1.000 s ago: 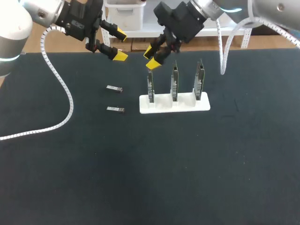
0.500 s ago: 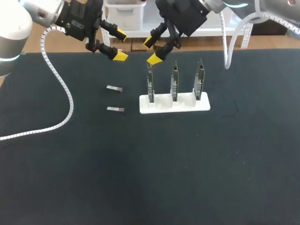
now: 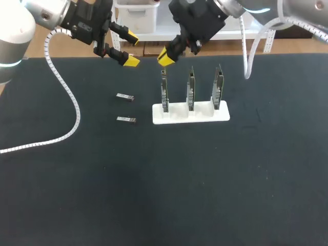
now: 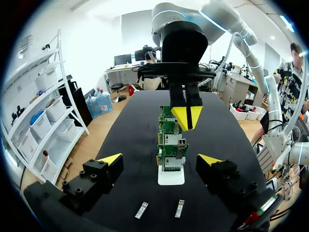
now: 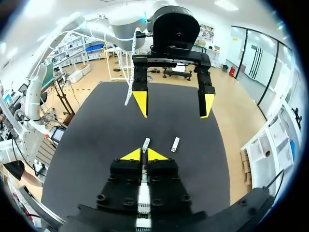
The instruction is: Pick up the optical module with the left hand, and insert it into the network port with the right hand.
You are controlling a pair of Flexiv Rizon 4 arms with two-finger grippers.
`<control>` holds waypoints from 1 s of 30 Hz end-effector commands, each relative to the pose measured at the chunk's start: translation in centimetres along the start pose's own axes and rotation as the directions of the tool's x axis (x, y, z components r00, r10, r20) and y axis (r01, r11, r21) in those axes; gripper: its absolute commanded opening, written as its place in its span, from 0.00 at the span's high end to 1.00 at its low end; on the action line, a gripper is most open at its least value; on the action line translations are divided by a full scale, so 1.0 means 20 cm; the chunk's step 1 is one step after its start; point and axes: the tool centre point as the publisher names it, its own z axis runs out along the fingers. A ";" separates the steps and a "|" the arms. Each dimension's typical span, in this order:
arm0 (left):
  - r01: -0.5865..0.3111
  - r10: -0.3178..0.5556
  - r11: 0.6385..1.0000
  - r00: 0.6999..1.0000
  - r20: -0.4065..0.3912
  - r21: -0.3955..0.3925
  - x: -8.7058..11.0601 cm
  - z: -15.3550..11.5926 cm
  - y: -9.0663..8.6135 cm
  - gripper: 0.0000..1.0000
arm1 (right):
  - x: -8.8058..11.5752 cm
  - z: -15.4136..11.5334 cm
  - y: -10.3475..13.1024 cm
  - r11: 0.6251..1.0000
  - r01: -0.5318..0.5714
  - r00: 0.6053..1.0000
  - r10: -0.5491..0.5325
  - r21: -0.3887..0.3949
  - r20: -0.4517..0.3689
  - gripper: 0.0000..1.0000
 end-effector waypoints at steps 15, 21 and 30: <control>0.003 -0.003 1.000 1.000 -0.007 0.003 -0.01 0.00 0.00 0.00 | 0.08 0.06 0.02 0.999 -0.041 0.999 0.042 -0.019 0.023 1.00; 0.003 -0.003 1.000 1.000 -0.007 0.003 -0.01 0.00 0.00 0.00 | 0.11 0.07 0.03 0.998 -0.056 0.998 0.057 -0.027 0.034 1.00; 0.003 -0.003 1.000 1.000 -0.007 0.003 -0.01 0.00 0.00 0.00 | 0.08 0.07 0.03 0.999 -0.037 0.999 0.038 -0.028 0.036 1.00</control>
